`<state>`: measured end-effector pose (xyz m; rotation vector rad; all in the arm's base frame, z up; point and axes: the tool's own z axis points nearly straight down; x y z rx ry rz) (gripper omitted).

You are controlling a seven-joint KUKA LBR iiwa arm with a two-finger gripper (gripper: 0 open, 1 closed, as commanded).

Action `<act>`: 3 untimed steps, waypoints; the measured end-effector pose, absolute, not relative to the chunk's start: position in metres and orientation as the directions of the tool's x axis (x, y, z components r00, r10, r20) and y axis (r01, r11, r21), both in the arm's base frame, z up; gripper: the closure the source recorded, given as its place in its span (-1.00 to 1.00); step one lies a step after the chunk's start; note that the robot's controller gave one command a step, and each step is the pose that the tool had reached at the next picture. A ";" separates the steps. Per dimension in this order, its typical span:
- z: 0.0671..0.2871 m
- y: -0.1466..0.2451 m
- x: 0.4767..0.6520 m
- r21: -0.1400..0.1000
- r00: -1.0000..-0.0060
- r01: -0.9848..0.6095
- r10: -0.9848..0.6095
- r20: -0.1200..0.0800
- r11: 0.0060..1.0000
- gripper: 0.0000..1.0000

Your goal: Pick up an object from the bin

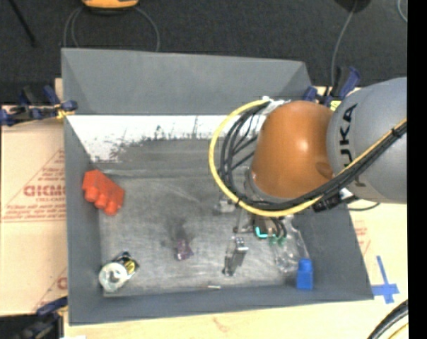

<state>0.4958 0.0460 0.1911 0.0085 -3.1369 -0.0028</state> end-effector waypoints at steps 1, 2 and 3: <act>0.070 0.077 0.535 0.004 -0.999 0.045 0.045 -0.012 0.999 -1.00; 0.075 0.094 0.522 0.007 -0.952 0.307 0.307 -0.014 0.952 -1.00; 0.076 0.093 0.523 0.009 -0.951 0.308 0.308 -0.016 0.951 1.00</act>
Offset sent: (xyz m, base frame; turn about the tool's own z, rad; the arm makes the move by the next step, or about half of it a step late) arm 0.0351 0.0302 -0.1211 0.0524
